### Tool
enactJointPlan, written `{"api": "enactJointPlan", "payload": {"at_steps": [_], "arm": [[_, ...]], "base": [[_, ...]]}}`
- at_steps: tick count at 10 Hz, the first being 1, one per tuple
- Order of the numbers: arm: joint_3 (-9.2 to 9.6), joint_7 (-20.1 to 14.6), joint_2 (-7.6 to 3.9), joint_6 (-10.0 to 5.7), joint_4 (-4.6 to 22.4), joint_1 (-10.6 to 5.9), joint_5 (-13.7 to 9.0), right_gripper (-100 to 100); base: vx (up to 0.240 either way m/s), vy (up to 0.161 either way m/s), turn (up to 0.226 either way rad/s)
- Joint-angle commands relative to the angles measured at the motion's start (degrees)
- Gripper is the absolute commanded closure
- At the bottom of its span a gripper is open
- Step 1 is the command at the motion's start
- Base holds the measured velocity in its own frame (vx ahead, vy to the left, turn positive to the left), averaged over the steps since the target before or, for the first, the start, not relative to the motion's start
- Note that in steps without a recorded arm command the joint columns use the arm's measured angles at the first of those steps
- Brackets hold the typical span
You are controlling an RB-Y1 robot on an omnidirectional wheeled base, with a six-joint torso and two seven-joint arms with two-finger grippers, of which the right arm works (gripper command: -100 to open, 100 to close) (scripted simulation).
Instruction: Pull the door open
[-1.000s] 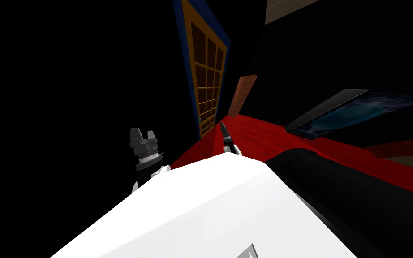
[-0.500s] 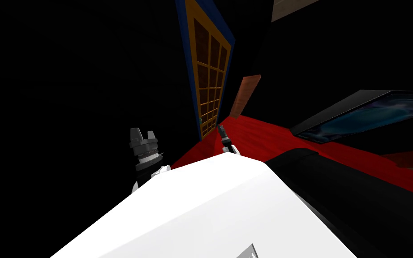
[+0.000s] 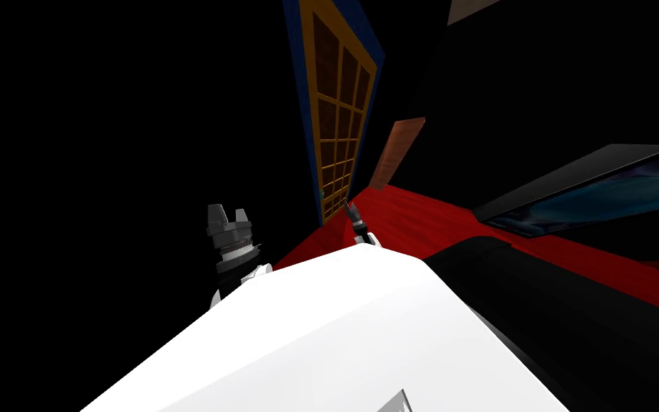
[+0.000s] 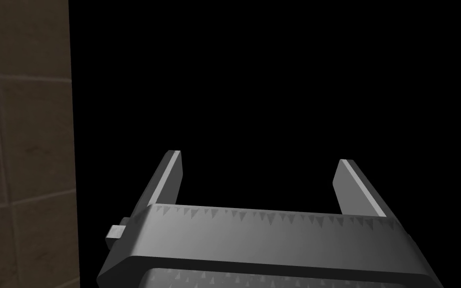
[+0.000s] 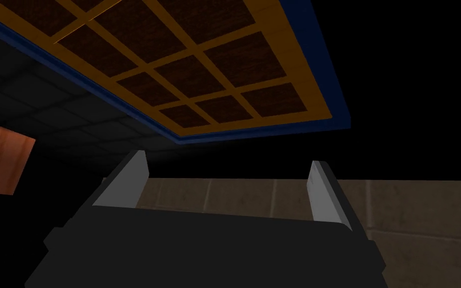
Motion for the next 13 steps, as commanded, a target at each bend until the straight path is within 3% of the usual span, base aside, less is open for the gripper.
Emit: {"api": "enactJointPlan", "payload": {"at_steps": [1, 13], "arm": [[-0.14, 1.4, -0.10, -0.49, 2.3, -0.78, 0.9, -100], [-1.06, 11.2, -0.18, -4.53, 18.7, -5.85, 7.7, -100]], "base": [[0.104, -0.033, 0.060], [0.094, -0.035, 0.058]]}}
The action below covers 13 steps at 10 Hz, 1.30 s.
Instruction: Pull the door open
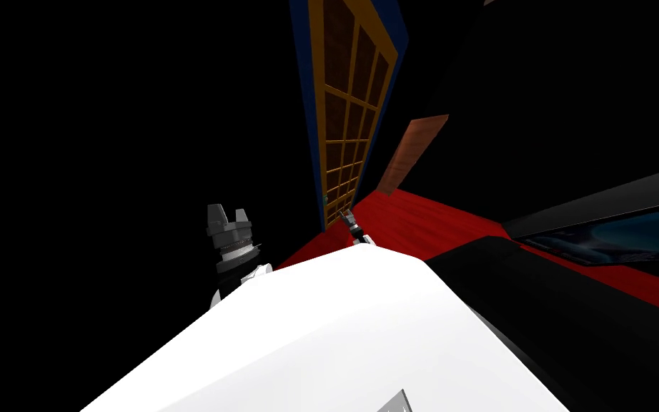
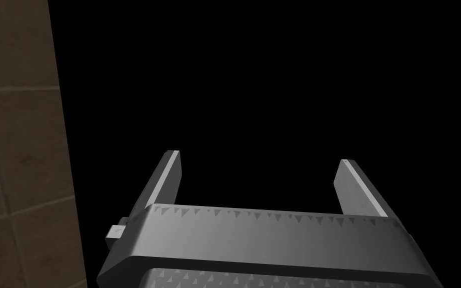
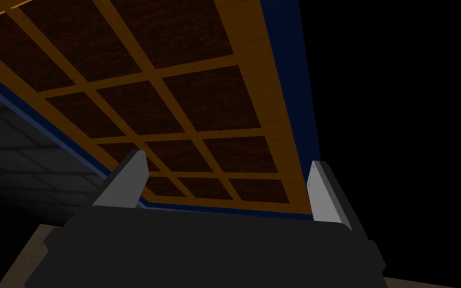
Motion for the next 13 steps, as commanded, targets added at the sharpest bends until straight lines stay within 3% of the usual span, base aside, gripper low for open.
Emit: {"api": "enactJointPlan", "payload": {"at_steps": [1, 4, 5, 13], "arm": [[-0.06, 1.3, 0.00, -0.41, 1.8, -0.49, 0.9, -100], [-0.27, 3.6, 0.09, -1.34, 5.6, -1.66, 2.5, -100], [-0.41, 5.1, 0.15, -1.97, 8.2, -2.44, 3.5, -100], [-0.90, 10.3, 0.53, -4.15, 17.0, -5.17, 7.2, -100]], "base": [[0.093, -0.039, 0.054], [0.089, -0.047, 0.049], [0.112, -0.053, 0.096], [0.093, -0.045, 0.048]]}}
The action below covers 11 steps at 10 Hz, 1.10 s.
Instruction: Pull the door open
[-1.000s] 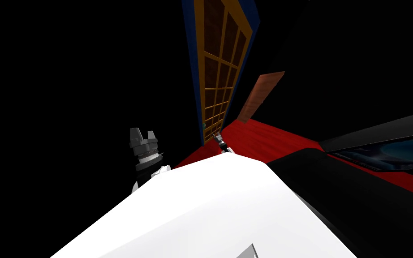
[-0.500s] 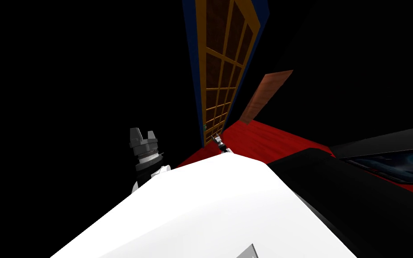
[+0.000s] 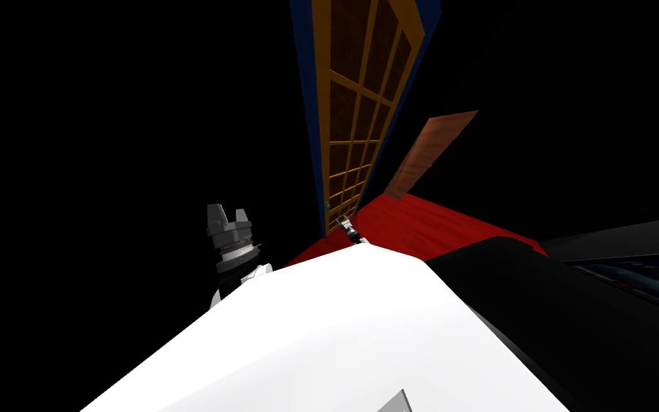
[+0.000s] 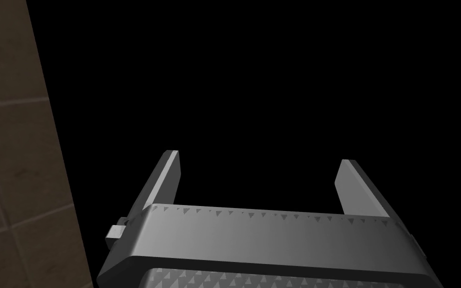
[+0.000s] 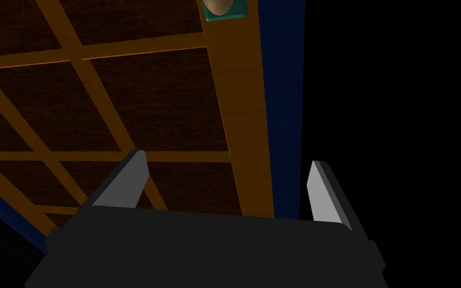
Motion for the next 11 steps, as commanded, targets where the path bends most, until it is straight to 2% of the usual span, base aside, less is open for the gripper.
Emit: {"api": "enactJointPlan", "payload": {"at_steps": [1, 6, 8, 9, 10, 11], "arm": [[-0.08, 1.6, 0.20, -0.55, 2.3, -0.66, 1.1, -100], [-0.43, 5.3, 0.65, -2.10, 8.6, -2.60, 3.7, -100], [-0.64, 7.5, 1.01, -3.00, 12.3, -3.72, 5.2, -100], [-0.84, 7.1, 0.84, -3.31, 12.4, -4.03, 4.5, -100], [-1.72, 7.3, -0.44, -4.30, 13.9, -4.03, 3.2, -100], [-1.96, 7.3, -0.79, -4.55, 14.2, -4.01, 2.8, -100]], "base": [[0.119, -0.034, 0.057], [0.113, -0.067, 0.052], [0.119, -0.086, 0.068], [0.058, -0.044, 0.021], [-0.026, 0.096, 0.246], [-0.043, 0.149, 0.143]]}}
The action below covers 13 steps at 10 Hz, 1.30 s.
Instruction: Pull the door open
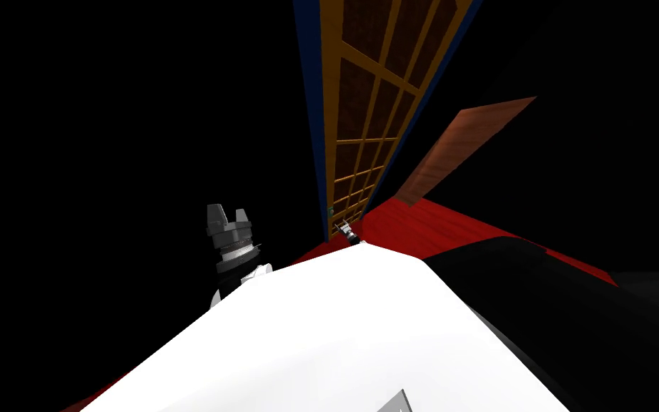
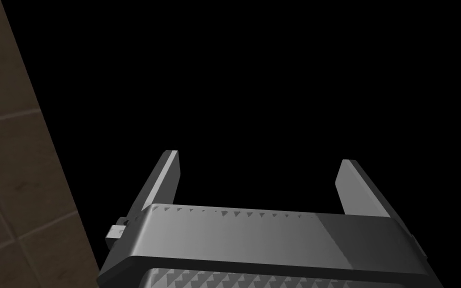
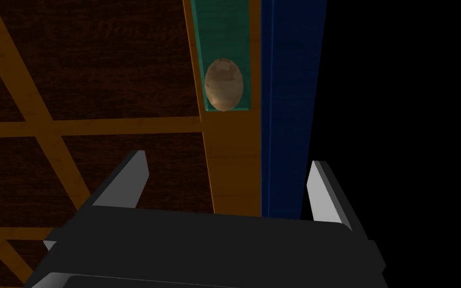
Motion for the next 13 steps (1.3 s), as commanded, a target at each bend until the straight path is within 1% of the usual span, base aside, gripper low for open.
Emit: {"api": "enactJointPlan", "payload": {"at_steps": [1, 2, 3, 4, 5, 6, 7, 8, 9, 10, 11, 13], "arm": [[-0.71, -0.1, -1.06, -0.74, 0.9, 0.27, -1.2, -100], [-1.33, -0.1, -1.95, -1.38, 1.8, 0.31, -2.2, -100], [-1.33, -0.1, -1.95, -1.38, 1.8, 0.31, -2.2, -100], [-1.97, -0.2, -2.90, -2.05, 2.7, 0.35, -3.3, -100], [-2.30, -0.2, -3.38, -2.40, 3.2, 0.37, -3.8, -100], [-2.96, -0.2, -4.33, -3.09, 4.2, 0.41, -4.9, -100], [-2.96, -0.2, -4.33, -3.09, 4.2, 0.41, -4.9, -100], [-3.28, -0.2, -4.80, -3.42, 4.6, 0.43, -5.4, -100], [-3.28, -0.2, -4.80, -3.42, 4.6, 0.43, -5.4, -100], [-3.90, -0.2, -5.69, -4.06, 5.5, 0.47, -6.4, -100], [-4.18, -0.2, -6.11, -4.36, 6.0, 0.48, -6.9, -100], [-5.13, -0.2, -7.47, -5.35, 7.3, 0.54, -8.4, -100]], "base": [[-0.001, 0.173, 0.127], [0.029, 0.185, 0.226], [0.049, 0.118, 0.062], [0.105, 0.096, 0.157], [0.109, 0.084, 0.134], [0.157, 0.064, 0.192], [0.123, 0.033, 0.081], [0.070, 0.024, 0.073], [0.038, 0.011, 0.035], [0.078, 0.028, 0.119], [0.108, 0.012, 0.169], [0.168, -0.005, 0.144]]}}
